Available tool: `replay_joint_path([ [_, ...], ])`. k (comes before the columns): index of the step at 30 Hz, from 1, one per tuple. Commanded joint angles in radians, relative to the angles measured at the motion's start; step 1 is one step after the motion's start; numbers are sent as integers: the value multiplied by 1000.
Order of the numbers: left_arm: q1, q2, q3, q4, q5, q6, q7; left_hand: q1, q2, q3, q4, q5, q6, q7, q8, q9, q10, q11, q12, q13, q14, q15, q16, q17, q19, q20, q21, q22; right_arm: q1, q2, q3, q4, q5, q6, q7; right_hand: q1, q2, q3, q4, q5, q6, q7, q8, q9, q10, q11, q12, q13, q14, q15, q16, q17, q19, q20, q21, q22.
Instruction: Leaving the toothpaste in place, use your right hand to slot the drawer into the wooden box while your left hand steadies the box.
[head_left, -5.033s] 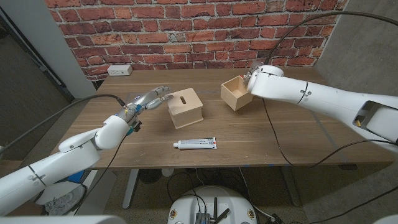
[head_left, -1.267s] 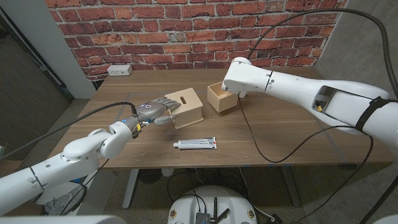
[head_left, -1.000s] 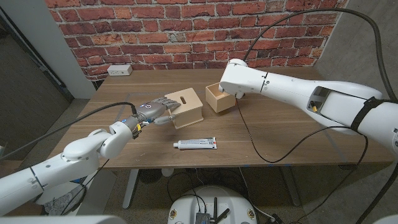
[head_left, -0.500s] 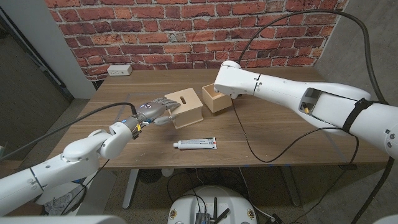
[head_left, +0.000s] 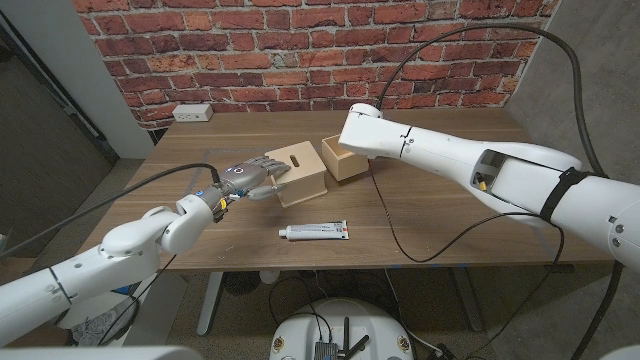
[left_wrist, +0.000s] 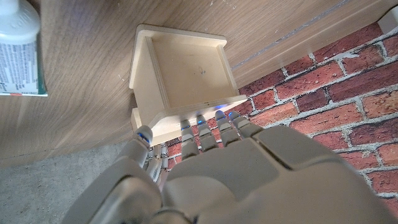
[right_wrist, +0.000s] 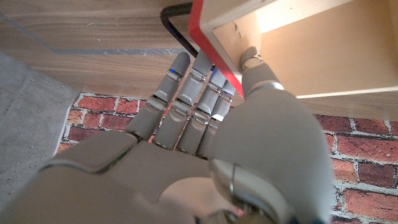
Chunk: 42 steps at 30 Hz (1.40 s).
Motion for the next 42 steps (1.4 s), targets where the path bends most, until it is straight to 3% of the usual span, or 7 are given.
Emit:
replay_joint_path([
  [1, -16, -5, 7, 11, -1, -17, -5, 3, 48, 6, -3, 7, 8, 2, -3, 3, 2, 2, -3, 1, 8, -132, -4, 1, -2, -124, 9, 4, -41, 38, 28, 34, -116, 11, 62, 77, 108, 2, 4, 5, 20, 10, 2, 6, 21, -14, -4, 5, 21, -37, -3, 5, 3, -106, 8, 0],
  [27, -39, -14, 19, 25, 2, -32, -16, 7, 50, 12, -9, 7, 17, 4, -1, 3, 9, 1, -2, 1, 14, -132, -3, 1, 3, -125, 10, 4, -66, 95, 43, 132, -224, 61, 132, 66, 107, 0, 4, 5, 24, 9, -5, 7, 26, -13, -10, 11, 22, -35, -10, 16, 4, -104, 18, -1],
  [42, -35, -8, 18, 21, 7, -38, -12, 8, 51, 15, -10, 6, 21, 6, -1, 3, 12, -1, -2, 1, 18, -133, -3, 1, 5, -125, 11, 4, -79, 102, 45, 120, -253, 74, 157, 64, 109, 2, 3, 6, 28, 11, -8, 7, 28, -14, -15, 14, 25, -37, -14, 23, 3, -104, 23, -2],
])
